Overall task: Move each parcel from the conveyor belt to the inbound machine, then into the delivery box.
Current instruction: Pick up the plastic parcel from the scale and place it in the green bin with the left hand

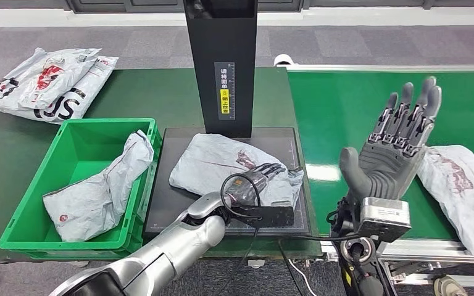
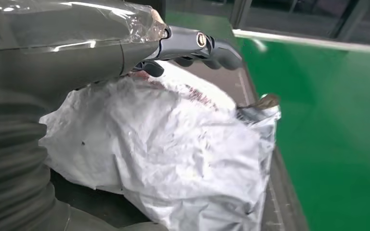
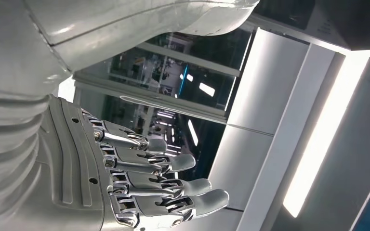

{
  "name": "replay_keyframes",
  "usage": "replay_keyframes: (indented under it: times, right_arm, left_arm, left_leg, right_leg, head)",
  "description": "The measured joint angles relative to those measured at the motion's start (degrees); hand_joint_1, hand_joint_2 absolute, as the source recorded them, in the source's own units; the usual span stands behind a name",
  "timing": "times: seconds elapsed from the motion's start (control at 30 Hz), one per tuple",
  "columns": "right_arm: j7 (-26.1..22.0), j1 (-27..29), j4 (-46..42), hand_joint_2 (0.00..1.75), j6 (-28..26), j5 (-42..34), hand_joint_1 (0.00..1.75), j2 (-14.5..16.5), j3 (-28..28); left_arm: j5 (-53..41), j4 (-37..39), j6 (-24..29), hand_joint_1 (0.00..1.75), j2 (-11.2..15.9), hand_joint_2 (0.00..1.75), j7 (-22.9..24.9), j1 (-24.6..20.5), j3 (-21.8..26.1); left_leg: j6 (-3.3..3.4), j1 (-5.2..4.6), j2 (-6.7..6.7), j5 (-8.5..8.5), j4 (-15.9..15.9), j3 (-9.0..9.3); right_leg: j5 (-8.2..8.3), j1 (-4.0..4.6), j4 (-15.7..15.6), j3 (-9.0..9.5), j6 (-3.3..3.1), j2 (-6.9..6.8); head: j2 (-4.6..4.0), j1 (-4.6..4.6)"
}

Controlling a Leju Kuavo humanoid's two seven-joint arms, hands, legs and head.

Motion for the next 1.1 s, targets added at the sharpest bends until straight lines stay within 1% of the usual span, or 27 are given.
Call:
replay_keyframes:
  times: [0.07,0.2,0.3,0.43,0.47,0.57,0.6,0.7,0.83,1.1]
  right_arm:
    - [0.5,-0.5,0.0,1.75,0.3,0.5,0.0,0.5,0.1]
    - [1.3,-1.4,0.0,1.75,0.9,1.3,0.0,2.0,0.2]
    - [1.3,-1.4,0.0,1.75,0.8,1.3,0.0,2.5,0.2]
    - [1.3,-1.4,0.0,1.75,0.8,1.3,0.0,2.5,0.2]
    - [1.2,-1.4,0.0,1.75,0.8,1.3,0.0,2.5,0.2]
    - [1.1,-1.4,0.0,1.75,0.8,1.0,0.0,2.6,0.2]
    - [1.0,-1.4,0.0,1.75,0.8,0.8,0.0,2.6,0.2]
    - [0.9,-1.4,0.0,1.75,0.8,0.6,0.0,2.6,0.2]
    - [0.9,-1.4,0.0,1.75,0.8,0.4,0.0,2.6,0.2]
    - [0.7,-1.0,-0.5,1.75,1.3,0.1,0.0,2.6,0.2]
  left_arm:
    - [-0.2,1.5,-0.8,0.0,-0.9,1.75,0.8,-0.4,-0.5]
    - [-2.5,7.7,-0.9,0.0,-3.2,1.75,4.2,-2.3,-2.3]
    - [-3.1,10.0,-0.6,0.0,-3.6,1.75,4.7,-2.7,-2.9]
    - [-3.2,10.4,-0.6,0.0,-3.8,1.75,4.8,-2.8,-3.0]
    - [-3.3,10.5,-0.5,0.16,-3.8,1.75,4.9,-2.8,-3.0]
    - [-4.9,10.8,0.1,1.47,-3.8,1.75,6.3,-3.0,-3.1]
    - [-5.6,10.9,0.2,1.75,-3.8,1.75,6.8,-3.0,-3.2]
    - [-7.3,11.3,0.4,1.75,-3.8,1.75,8.1,-3.3,-3.8]
    - [-8.1,11.8,0.9,1.75,-3.7,1.75,8.4,-3.5,-4.1]
    - [-9.5,12.3,5.2,1.75,-2.3,1.75,9.4,-3.7,-4.1]
  left_leg:
    - [0.0,0.0,0.0,0.0,0.0,0.0]
    - [0.0,-0.01,0.0,0.0,0.0,0.0]
    - [0.0,0.0,0.0,0.0,0.0,0.0]
    - [0.0,0.0,-0.01,0.0,0.0,0.0]
    - [0.0,0.0,-0.01,0.0,0.0,0.0]
    - [0.0,0.0,-0.01,0.0,0.0,0.0]
    - [0.0,0.0,-0.01,0.0,0.0,0.0]
    - [0.0,0.0,-0.01,0.0,0.0,-0.01]
    - [0.0,0.0,-0.01,0.0,0.0,-0.01]
    - [0.0,0.0,-0.01,0.01,0.0,0.0]
  right_leg:
    - [0.0,-0.01,0.0,0.01,0.0,0.0]
    - [0.0,-0.01,0.0,0.01,0.0,0.0]
    - [0.0,0.0,0.0,0.01,0.0,0.0]
    - [0.0,-0.01,0.0,0.01,0.0,0.0]
    - [0.0,-0.01,0.0,0.01,0.0,0.0]
    - [0.0,-0.01,0.0,0.01,0.0,0.0]
    - [0.0,-0.01,0.0,0.01,0.0,0.0]
    - [0.0,0.0,0.0,0.01,0.0,0.0]
    - [0.0,0.0,0.0,0.01,0.0,0.0]
    - [0.0,0.0,0.0,0.01,0.0,0.0]
  head:
    - [-0.01,0.01]
    - [-0.02,0.01]
    - [-0.02,0.01]
    - [-0.01,0.01]
    - [-0.01,0.01]
    - [-0.01,0.01]
    - [-0.01,0.0]
    - [-0.01,0.0]
    - [-0.01,0.01]
    - [0.0,0.01]
